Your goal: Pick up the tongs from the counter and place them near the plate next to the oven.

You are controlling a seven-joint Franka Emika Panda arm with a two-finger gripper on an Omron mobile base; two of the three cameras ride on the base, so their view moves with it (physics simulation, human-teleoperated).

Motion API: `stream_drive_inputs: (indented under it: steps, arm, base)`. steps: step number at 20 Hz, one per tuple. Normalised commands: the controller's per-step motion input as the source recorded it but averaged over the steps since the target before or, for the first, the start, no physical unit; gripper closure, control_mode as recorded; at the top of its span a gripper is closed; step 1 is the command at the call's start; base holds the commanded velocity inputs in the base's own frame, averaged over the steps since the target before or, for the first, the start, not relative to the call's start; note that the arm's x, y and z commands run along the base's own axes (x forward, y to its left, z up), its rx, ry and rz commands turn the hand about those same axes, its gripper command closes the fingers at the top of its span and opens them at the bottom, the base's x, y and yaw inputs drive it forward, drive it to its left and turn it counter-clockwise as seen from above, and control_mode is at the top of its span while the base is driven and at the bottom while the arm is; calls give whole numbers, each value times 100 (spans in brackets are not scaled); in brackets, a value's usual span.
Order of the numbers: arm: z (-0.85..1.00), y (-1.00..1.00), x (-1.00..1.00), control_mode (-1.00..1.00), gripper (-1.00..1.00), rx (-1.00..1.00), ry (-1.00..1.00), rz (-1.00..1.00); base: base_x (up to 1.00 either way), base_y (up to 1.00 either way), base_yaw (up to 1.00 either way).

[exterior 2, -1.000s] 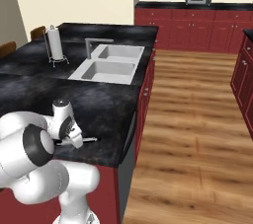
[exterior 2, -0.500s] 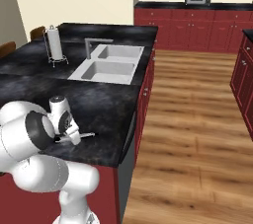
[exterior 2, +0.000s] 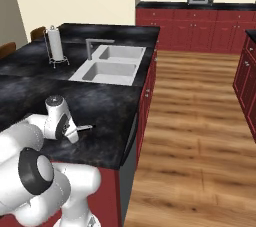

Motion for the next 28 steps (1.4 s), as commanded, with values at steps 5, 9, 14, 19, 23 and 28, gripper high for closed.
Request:
stream_drive_inputs:
  steps: [5,9,14,19,23,28]
  arm:
    - [66,-8,-11,-100,100,11,0,9]
    - [58,-4,-10,-100,100,3,0,1]
    - [52,-1,-10,-100,100,2,6,1]
    - [38,-6,-26,-100,100,0,6,0]
    - [29,-7,-28,-100,100,0,5,1]
    - [2,0,-2,100,100,0,1,0]
  base:
    - [0,0,0]
    - [0,0,0]
    - [0,0,0]
    - [0,0,0]
    - [0,0,0]
    - [0,0,0]
